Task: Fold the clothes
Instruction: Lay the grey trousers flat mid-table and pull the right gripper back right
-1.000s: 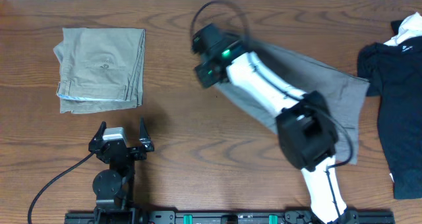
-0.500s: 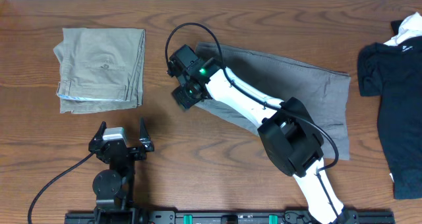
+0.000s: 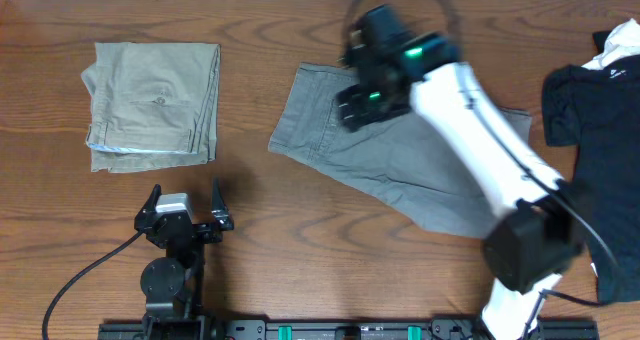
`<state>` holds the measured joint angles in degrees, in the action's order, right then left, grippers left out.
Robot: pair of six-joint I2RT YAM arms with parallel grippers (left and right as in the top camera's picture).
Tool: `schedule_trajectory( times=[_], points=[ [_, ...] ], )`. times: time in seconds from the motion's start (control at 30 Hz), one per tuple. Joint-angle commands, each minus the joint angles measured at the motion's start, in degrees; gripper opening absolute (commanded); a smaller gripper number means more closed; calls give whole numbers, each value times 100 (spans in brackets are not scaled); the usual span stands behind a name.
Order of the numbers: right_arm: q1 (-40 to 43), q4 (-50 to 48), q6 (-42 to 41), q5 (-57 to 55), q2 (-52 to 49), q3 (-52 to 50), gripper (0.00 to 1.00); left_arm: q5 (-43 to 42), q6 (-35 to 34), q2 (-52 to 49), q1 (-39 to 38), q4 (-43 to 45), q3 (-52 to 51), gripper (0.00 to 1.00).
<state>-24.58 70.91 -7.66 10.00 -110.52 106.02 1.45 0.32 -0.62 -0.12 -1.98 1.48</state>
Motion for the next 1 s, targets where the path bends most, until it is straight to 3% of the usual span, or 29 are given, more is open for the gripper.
schedule_trajectory(
  times=[0.0, 0.2, 0.33, 0.63, 0.97],
  points=[
    [468, 511, -155, -249, -31, -9, 60, 26, 96, 39, -22, -203, -125, 98],
    [1283, 743, -334, -730, -127, -531, 1, 26, 96, 39, -22, -203, -125, 98],
    [1764, 319, -887, -1394, -127, -1222, 1, 26, 96, 39, -22, -203, -125, 98],
    [2592, -1502, -1040, -1432, -131, -2671, 1, 26, 96, 39, -22, -203, -125, 98],
    [3027, -2221, -1032, -1740, -542, -3010, 1, 26, 96, 39, -22, -203, -125, 98]
  ],
)
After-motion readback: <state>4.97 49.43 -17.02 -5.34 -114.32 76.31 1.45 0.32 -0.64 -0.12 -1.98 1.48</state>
